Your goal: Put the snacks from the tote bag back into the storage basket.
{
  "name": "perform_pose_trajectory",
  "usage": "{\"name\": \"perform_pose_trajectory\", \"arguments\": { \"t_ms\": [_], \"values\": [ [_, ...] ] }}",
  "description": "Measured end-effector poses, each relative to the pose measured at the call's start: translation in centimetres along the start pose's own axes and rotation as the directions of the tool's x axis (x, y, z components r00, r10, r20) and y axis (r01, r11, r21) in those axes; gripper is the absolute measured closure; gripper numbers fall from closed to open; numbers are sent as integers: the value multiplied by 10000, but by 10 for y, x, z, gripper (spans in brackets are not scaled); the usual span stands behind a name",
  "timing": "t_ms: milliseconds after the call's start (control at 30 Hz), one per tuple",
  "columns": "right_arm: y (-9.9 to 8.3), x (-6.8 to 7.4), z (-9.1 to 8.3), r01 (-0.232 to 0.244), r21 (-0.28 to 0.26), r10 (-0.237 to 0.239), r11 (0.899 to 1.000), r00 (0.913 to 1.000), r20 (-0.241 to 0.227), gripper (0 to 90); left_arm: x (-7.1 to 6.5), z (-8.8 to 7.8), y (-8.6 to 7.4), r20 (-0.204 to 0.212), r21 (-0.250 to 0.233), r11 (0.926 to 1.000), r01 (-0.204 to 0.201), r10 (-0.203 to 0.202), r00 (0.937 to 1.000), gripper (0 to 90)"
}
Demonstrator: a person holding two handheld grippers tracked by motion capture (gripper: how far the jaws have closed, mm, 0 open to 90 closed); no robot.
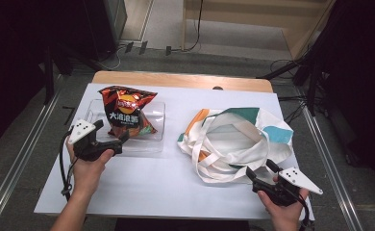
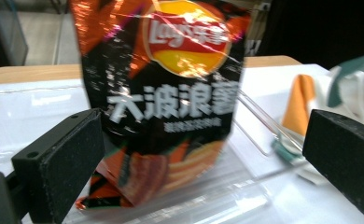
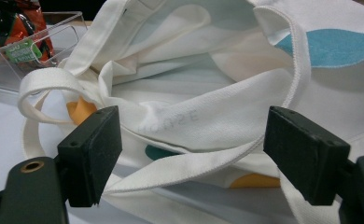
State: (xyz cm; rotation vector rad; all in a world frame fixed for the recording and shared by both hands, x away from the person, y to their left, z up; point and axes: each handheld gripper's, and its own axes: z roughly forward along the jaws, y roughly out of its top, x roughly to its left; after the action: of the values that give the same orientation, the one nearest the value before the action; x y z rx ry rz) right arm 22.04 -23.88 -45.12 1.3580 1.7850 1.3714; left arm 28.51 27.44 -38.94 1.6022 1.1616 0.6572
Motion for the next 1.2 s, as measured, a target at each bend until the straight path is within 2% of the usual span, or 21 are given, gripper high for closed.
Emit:
{"name": "perform_pose_trajectory", "arguments": {
  "t_ms": [200, 300, 467, 533, 667, 767, 933, 1100, 1200],
  "values": [
    [0, -1, 0, -17, 7, 17, 10000, 10000, 31, 200, -12, -9, -12, 429, 5, 9994, -359, 358, 9984, 0],
    [0, -1, 0, -12, 5, 12, 10000, 10000, 37, 200, -18, -12, -19, 780, 82, 9987, -513, 505, 9957, 0],
    [0, -1, 0, 16, 5, -16, 10000, 10000, 61, 200, -27, -15, -31, 732, 473, 9959, -772, 736, 9946, 0],
    [-1, -2, 0, 23, 12, -23, 10000, 10000, 73, 200, -29, -16, -36, 834, 626, 9949, -792, 738, 9938, 0],
    [-1, -5, 0, -41, -28, 41, 10000, 9999, 166, 200, -31, -19, -42, 829, 699, 9935, -903, 844, 9930, 0],
    [-1, -8, -1, -57, -46, 58, 10000, 9997, 218, 200, -28, -24, -49, 807, 731, 9944, -767, 708, 9942, 0],
    [-2, -10, -1, 3, 7, -3, 10000, 9997, 257, 200, -18, -35, -62, 505, 871, 9932, -767, 725, 9961, 0],
    [-2, -20, -4, -46, -197, 51, 9998, 9997, 241, 155, 0, -37, -67, -91, 1187, 9919, -454, 468, 9989, 0],
    [0, -29, -8, -158, -420, 174, 9990, 9992, 359, 152, 12, -38, -69, -234, 1339, 9908, -179, 212, 9995, 0]
  ]
}}
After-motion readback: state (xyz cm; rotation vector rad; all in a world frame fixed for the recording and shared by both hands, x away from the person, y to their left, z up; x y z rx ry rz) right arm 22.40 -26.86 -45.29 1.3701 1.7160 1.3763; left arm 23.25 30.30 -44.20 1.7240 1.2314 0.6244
